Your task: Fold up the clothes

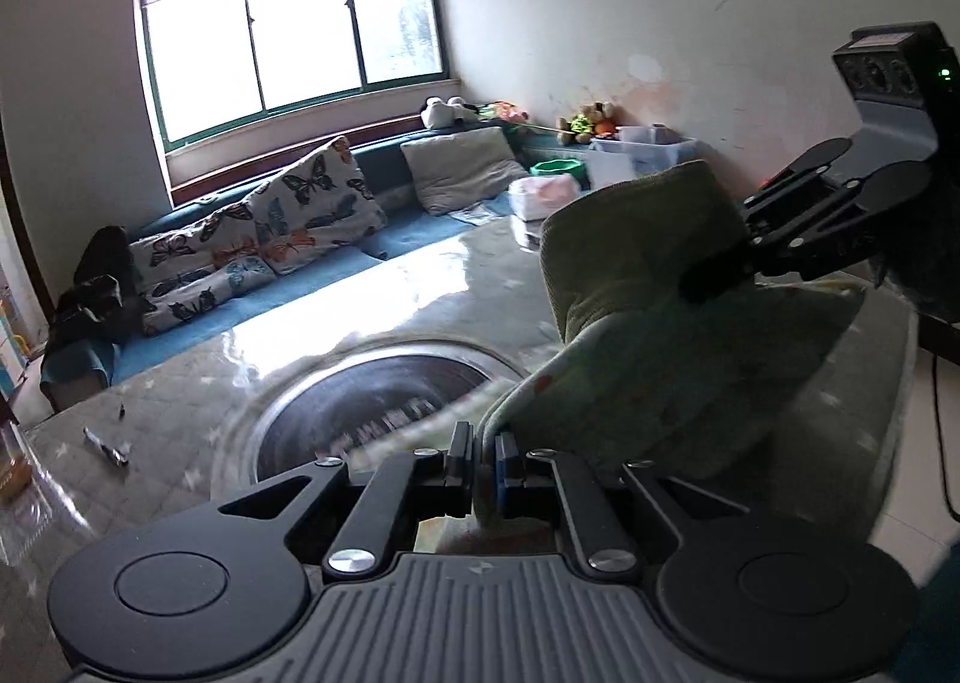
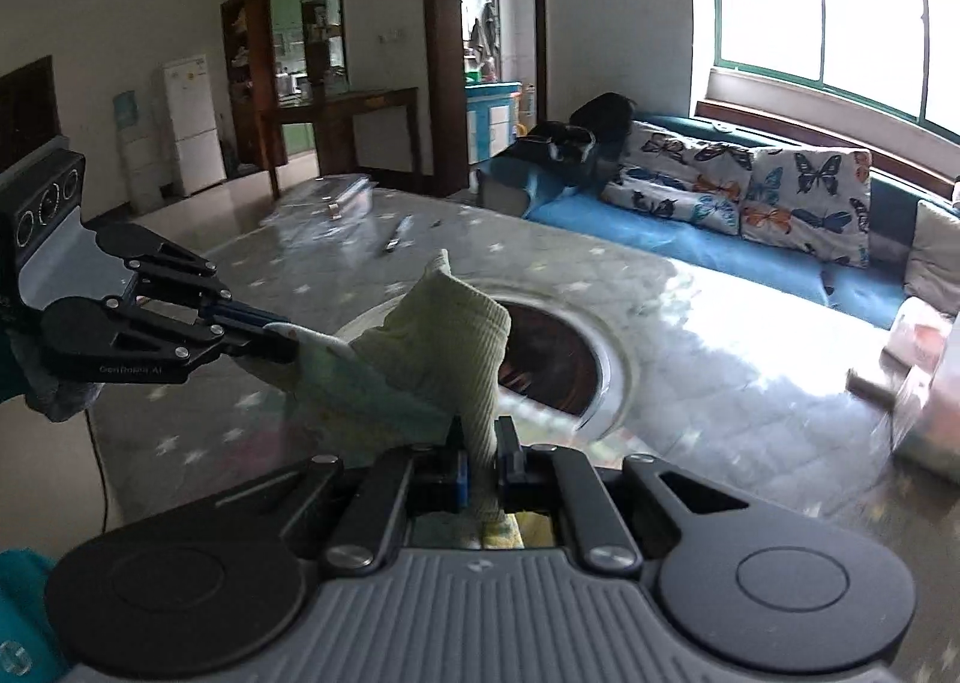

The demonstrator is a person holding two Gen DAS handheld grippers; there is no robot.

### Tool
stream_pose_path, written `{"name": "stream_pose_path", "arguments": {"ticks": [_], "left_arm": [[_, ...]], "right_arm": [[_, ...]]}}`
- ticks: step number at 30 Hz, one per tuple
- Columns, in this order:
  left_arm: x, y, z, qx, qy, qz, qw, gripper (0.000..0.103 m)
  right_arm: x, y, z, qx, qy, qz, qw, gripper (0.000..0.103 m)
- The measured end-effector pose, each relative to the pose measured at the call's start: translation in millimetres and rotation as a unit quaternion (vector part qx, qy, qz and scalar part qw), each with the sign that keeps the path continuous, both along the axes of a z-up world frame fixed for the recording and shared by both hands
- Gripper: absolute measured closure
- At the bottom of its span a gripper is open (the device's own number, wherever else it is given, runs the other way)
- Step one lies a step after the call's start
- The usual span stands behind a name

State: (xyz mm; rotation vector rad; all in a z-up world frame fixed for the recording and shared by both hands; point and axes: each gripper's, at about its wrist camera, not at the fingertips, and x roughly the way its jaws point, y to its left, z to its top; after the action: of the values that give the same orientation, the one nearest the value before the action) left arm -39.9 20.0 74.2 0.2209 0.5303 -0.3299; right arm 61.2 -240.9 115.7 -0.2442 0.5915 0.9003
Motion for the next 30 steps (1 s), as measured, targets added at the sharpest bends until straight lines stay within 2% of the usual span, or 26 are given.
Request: {"name": "stream_pose_path", "arguments": {"ticks": [8,15,20,23,26,30], "left_arm": [[87,15,-25,-0.009,0.053,0.032,0.9980,0.096],[138,23,-56,-0.018,0.111,0.053,0.9922,0.095],[152,28,-75,-0.019,0.141,0.068,0.9875,0.094],[154,28,-79,-0.017,0.147,0.074,0.9862,0.092],[154,27,-76,-0.017,0.149,0.078,0.9856,0.091],[154,30,-75,-0.014,0.150,0.089,0.9846,0.085]], "right_arm": [[74,37,-24,-0.041,0.020,-0.020,0.999,0.096],[113,50,-67,-0.055,0.059,-0.050,0.995,0.093],[129,48,-86,-0.064,0.058,-0.081,0.993,0.084],[131,38,-83,-0.060,0.049,-0.099,0.992,0.081],[125,24,-73,-0.050,0.027,-0.117,0.991,0.072],[114,12,-68,-0.035,0.023,-0.126,0.991,0.072]]}}
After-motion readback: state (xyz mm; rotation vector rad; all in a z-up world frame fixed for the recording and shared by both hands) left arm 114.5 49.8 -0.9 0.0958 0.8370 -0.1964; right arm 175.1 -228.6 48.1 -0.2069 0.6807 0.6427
